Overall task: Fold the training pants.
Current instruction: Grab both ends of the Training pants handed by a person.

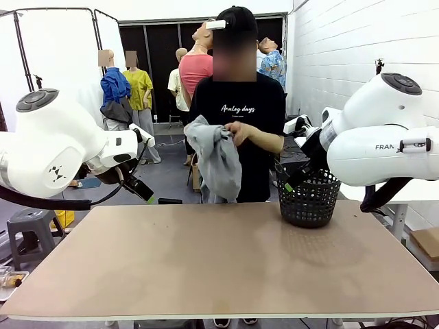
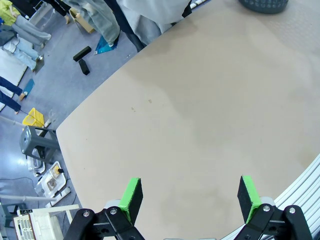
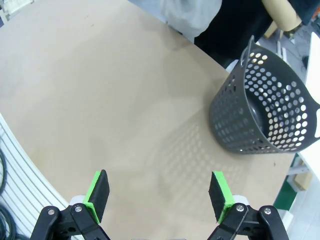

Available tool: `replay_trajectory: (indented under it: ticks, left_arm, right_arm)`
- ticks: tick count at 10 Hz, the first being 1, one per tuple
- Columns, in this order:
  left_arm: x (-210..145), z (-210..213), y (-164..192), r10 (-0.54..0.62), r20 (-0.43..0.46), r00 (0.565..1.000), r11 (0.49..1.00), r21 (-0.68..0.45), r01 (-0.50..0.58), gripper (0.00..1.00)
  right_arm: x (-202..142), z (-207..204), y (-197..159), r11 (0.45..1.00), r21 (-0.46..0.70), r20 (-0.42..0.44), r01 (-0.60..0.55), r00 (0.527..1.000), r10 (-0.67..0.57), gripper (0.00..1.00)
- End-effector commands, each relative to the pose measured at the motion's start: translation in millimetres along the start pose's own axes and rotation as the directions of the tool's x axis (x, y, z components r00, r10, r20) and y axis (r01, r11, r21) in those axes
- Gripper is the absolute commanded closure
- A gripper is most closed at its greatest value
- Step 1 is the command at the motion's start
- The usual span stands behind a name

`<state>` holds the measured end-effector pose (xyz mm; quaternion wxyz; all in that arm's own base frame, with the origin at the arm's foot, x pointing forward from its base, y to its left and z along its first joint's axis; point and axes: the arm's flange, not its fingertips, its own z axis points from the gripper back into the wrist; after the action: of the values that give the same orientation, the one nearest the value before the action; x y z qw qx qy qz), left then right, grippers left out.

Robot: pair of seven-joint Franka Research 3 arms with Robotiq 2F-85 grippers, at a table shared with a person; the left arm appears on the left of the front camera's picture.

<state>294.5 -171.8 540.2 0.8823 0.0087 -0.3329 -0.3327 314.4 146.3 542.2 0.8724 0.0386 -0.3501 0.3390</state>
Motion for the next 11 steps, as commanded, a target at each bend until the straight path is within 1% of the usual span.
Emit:
replay_trajectory:
  ticks: [1, 11]
  left_arm:
    - [0.0, 1.1, 0.9, -0.011, 0.003, 1.000, 1.000, 0.000, 0.011, 0.00]
    - [0.0, 1.1, 0.9, -0.011, 0.003, 1.000, 1.000, 0.000, 0.011, 0.00]
  right_arm:
    - [0.0, -0.5, -0.3, 1.000, 0.003, 0.001, 0.001, 1.000, -0.001, 0.00]
    - [0.0, -0.5, -0.3, 1.000, 0.003, 0.001, 0.001, 1.000, -0.001, 0.00]
